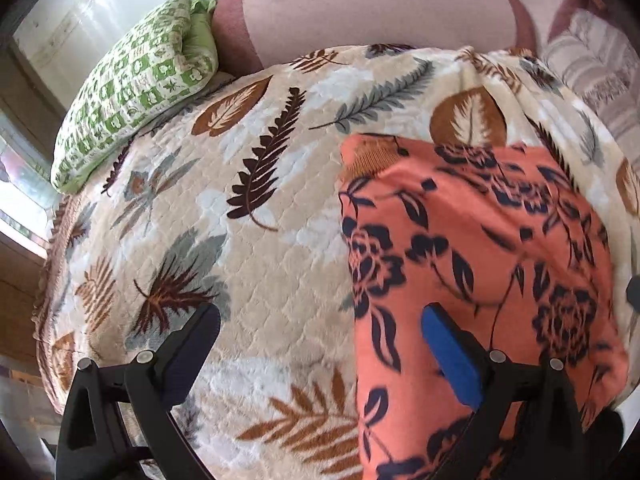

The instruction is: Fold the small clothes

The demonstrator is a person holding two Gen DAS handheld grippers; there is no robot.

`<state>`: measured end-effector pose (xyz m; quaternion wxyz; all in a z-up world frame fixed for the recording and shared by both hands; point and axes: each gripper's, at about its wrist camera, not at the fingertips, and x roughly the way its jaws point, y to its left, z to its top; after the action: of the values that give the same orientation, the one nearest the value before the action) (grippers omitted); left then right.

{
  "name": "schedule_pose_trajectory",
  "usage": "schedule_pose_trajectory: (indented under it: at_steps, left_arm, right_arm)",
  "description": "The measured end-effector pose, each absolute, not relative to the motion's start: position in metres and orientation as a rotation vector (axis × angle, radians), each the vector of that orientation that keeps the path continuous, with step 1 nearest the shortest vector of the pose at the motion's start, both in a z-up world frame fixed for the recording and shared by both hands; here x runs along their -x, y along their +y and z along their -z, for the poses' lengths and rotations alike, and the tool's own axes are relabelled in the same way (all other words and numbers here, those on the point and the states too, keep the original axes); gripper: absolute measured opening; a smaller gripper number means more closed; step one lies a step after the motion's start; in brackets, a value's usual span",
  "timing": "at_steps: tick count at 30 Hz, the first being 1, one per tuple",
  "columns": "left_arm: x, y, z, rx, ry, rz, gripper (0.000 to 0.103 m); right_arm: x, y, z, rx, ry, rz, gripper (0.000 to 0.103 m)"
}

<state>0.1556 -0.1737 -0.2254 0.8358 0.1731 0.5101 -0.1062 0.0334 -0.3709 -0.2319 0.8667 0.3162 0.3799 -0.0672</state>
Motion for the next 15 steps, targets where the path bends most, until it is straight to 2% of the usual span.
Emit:
schedule_pose_trajectory:
  at_steps: [4,8,12,15]
  left_arm:
    - [-0.161,-0.182,0.241,-0.386,1.112,0.236,0.1]
    - [-0.158,-0.189,0.256,-0.424,1.117,0.253,0.1]
    - [-0.162,-0.185,0.247,-0.402,1.139,0.258,0.1]
    - [-0.155,-0.18,0.226,-0.362,1.09,0.267,0.1]
  right_arm:
    - [-0.048,-0.366,0.25,-0.652,0.845,0.154,0.026]
    - [-0.056,-0.362,0.291,-0.659,0.937,0.134,0.026]
    - [-0.05,-0.359,0.277,-0.635,0.929,0.13,0.026]
    - [-0.04,-0.36,0.259,-0.65,0.876,0.116,0.026]
